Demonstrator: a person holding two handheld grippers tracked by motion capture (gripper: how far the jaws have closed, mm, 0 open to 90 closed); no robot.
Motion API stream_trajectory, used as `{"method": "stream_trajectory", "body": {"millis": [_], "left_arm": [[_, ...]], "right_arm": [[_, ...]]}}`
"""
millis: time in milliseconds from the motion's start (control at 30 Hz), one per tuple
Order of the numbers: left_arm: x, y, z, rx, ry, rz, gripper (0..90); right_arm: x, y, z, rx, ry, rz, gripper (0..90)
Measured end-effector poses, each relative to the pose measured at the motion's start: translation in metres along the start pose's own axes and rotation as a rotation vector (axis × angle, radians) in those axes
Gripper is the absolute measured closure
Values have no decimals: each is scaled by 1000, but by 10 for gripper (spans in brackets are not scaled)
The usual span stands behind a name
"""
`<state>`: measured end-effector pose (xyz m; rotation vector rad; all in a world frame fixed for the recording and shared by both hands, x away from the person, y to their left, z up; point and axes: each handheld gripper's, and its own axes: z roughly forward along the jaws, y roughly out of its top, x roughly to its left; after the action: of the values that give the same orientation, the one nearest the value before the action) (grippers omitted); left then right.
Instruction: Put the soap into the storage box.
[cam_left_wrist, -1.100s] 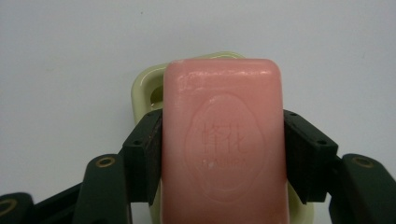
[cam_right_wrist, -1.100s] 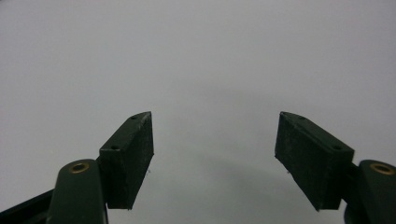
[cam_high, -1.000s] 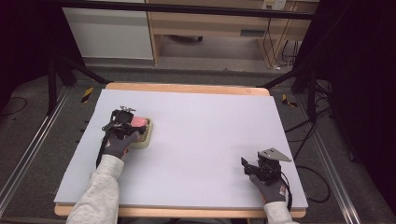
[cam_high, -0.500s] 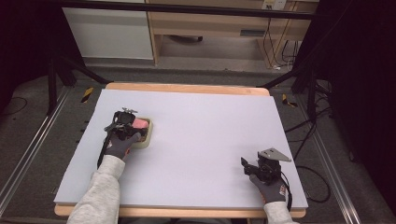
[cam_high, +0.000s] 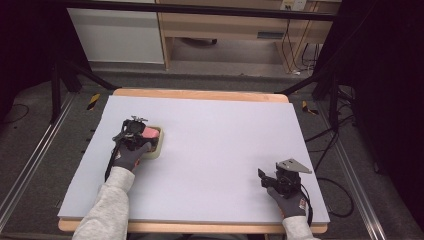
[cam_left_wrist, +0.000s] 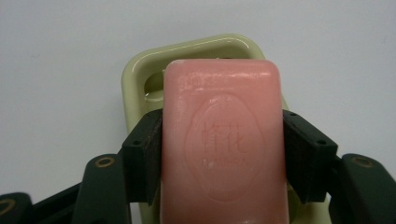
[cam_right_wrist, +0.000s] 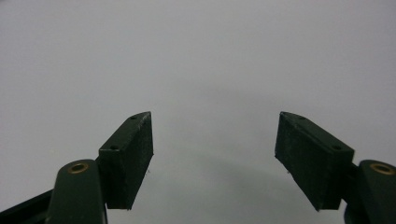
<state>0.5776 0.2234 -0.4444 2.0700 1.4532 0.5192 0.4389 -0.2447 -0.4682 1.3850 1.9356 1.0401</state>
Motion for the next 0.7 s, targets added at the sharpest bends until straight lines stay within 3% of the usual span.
{"method": "stream_trajectory", "body": {"millis": [267, 533, 700], "left_arm": [[0, 0, -1, -10, 5, 3, 366], [3, 1, -17, -89, 7, -8, 356], [6, 0, -31, -150, -18, -13, 331]], "right_arm": [[0, 0, 0, 0, 0, -2, 279], [0, 0, -1, -3, 0, -3, 278], [0, 0, -2, -10, -2, 3, 272]]}}
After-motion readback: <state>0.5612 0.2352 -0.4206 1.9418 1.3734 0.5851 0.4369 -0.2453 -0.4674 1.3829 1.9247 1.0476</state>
